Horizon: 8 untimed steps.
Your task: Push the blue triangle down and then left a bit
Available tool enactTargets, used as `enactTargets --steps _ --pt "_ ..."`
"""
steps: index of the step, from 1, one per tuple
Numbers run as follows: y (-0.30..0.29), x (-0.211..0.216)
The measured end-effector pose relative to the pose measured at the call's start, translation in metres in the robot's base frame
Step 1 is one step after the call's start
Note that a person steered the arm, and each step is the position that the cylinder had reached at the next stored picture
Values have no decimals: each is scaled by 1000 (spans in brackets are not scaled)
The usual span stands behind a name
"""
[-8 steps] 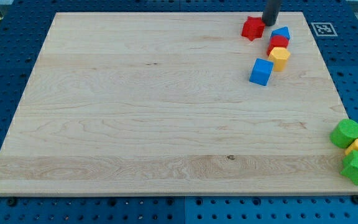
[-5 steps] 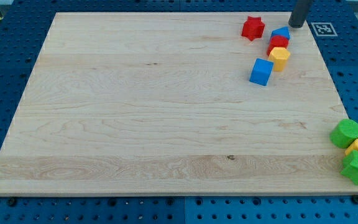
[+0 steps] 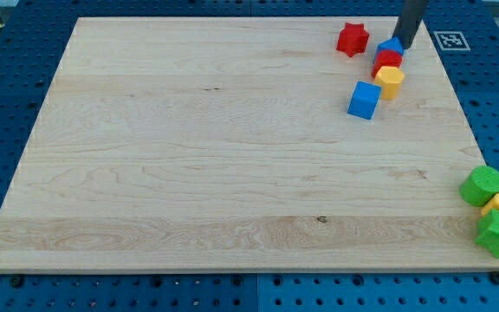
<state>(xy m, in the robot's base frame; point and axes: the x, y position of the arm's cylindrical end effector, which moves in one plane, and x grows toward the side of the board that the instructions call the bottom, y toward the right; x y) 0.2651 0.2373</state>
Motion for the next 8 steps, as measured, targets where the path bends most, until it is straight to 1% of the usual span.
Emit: enactTargets --steps 4,8 --pt "-20 2" --pt "-12 9"
